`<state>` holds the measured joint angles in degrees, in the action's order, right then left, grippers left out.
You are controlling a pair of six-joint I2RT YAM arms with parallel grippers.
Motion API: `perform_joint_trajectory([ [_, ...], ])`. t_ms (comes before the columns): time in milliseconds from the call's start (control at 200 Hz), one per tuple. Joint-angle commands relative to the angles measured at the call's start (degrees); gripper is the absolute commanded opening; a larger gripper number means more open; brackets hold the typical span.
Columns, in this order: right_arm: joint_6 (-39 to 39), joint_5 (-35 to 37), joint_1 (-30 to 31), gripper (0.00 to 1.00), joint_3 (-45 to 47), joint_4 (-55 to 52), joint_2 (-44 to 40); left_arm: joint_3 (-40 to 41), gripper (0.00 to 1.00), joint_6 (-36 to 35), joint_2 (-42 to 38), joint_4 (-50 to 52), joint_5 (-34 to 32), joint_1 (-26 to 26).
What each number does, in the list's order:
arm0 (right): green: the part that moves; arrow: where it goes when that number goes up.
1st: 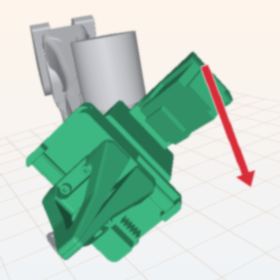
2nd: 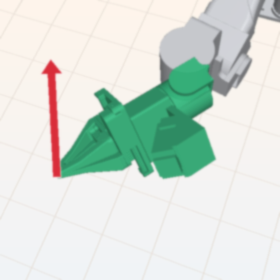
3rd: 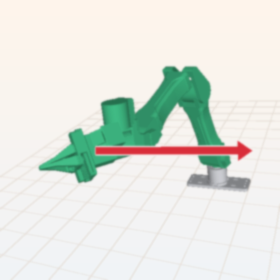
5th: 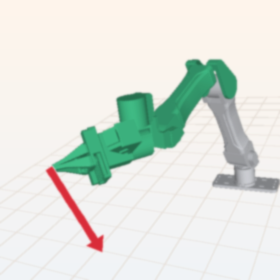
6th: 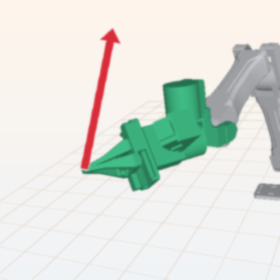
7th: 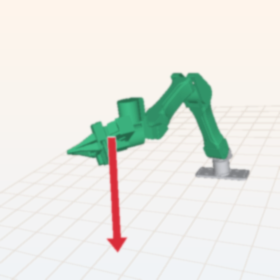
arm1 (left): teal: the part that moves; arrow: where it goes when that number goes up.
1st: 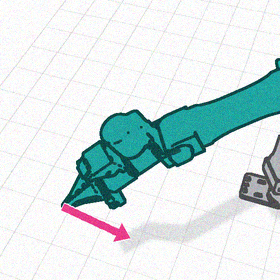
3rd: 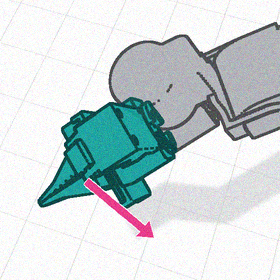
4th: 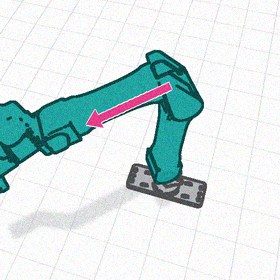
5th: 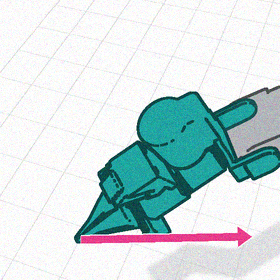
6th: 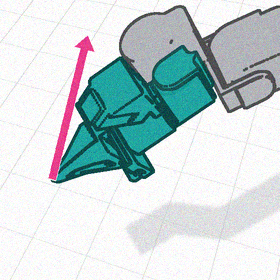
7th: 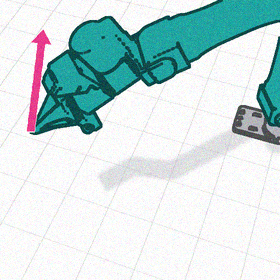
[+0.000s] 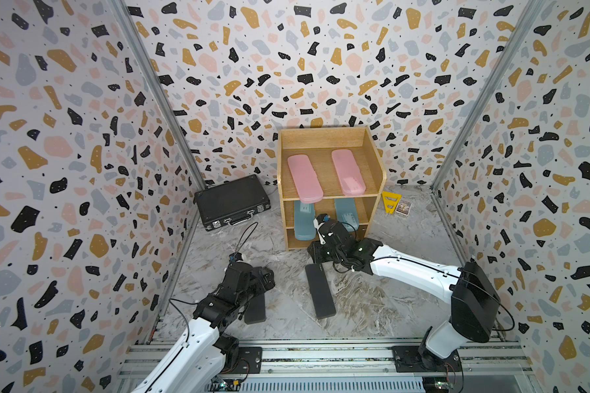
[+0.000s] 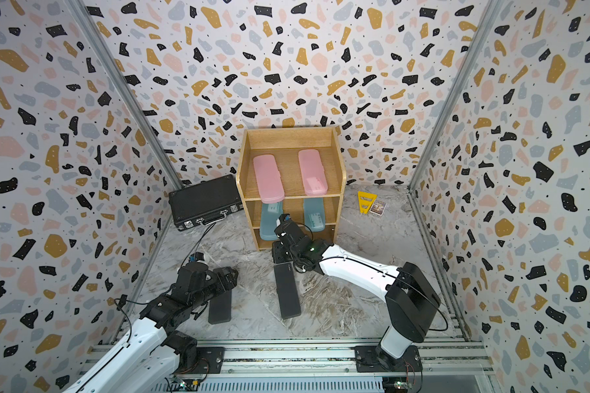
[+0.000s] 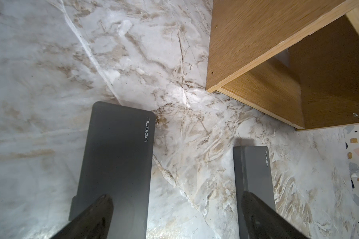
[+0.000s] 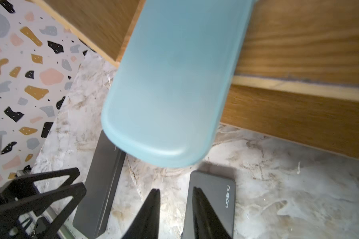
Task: Place the pencil cases on the shelf according to color
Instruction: Place the pencil case on the shelf.
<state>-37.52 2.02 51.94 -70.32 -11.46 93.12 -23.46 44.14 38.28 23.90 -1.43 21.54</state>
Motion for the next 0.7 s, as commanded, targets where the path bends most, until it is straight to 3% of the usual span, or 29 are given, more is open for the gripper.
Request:
perform_joint_trajectory([
  [0,-1.0,-0.9,-0.3,0.32,-1.6,3.4,0.8,0.4,1.0,-0.8,-0.3,-2.2,0.6,-0.3],
  [465,0.0,-0.8,-1.6,0.31,-2.3,4.8,2.0,0.6,1.0,-2.0,-1.4,-0.8,0.8,-0.3],
  [696,-4.4,0.1,-1.6,0.29,1.8,16.7,1.3,0.7,1.0,-1.6,-1.1,-1.4,1.3,-0.3],
])
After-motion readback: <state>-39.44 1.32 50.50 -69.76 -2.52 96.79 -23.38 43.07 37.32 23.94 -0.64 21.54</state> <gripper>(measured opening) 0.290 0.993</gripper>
